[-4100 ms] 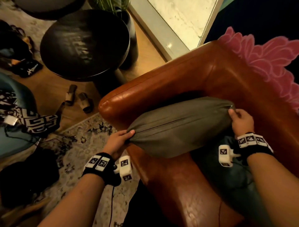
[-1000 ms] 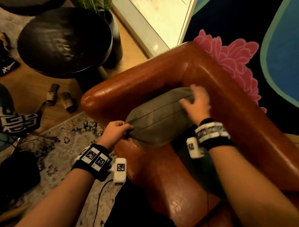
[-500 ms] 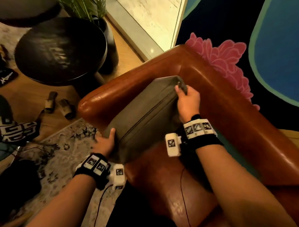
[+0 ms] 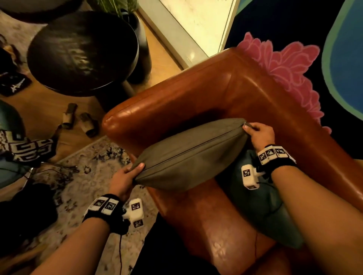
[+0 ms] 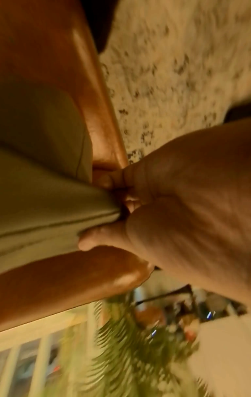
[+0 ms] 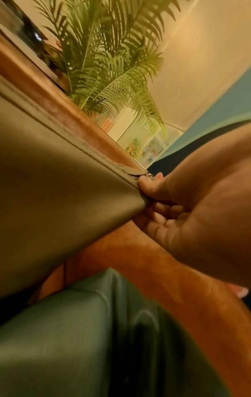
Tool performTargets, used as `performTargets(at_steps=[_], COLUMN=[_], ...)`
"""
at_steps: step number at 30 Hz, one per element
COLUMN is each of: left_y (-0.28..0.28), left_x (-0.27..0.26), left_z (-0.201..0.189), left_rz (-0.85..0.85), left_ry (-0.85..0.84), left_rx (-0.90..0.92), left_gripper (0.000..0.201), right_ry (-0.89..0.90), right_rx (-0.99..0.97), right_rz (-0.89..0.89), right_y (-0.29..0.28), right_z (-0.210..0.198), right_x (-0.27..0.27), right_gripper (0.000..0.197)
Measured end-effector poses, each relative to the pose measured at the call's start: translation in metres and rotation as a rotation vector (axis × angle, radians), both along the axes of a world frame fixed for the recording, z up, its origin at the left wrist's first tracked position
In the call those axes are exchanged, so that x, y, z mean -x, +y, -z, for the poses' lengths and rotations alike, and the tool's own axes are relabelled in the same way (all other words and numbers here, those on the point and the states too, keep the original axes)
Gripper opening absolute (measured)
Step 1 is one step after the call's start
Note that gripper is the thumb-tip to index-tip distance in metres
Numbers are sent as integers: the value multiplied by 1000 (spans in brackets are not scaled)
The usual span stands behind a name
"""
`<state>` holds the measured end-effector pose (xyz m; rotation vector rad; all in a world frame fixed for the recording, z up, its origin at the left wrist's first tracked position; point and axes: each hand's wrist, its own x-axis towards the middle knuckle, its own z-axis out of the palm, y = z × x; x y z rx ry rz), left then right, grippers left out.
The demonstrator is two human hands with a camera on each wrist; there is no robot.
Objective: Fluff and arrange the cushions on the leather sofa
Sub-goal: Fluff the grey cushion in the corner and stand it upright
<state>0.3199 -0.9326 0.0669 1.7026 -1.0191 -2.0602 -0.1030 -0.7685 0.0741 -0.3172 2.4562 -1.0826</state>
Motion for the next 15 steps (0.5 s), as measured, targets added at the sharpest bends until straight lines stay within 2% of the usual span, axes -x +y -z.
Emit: performTargets(at_steps=[3,5,6,8,10,11,12,13,15], left_y=[-2,-8,-12,-18,-19,-17,-14,-10,-1], left_x=[11,22,28,51,86,104,120,134,145], left_z=[-16,-33,-44,-65,-86,-92,-98,-103,-104], left_rz=[123,86,78,117,219,245,266,284,309], left_ry=[-99,5,52,101,80,73,108,169,270], left_rx=[162,131,123,173,304,357,378,365,326], left_gripper=[40,42,41,36,32,28,25,24,28], right_ry=[-26,-28,17,86,84,127,209,306,365], right_rx=[109,149,101,50,80,50,11,-9,67], right_rz=[149,244,206,-109,-569,-763,-875,-889,-655], right_y=[-11,-19,-23,-29,-34,-36,-39,-43,-54], right_z=[1,-12,-25,-55,-81,-89,-91,-91,-88], right_x=[11,5,-6,-46,-111,-142,-165,-177,-168], right_gripper=[25,30,39,67,97,106,106,97,60])
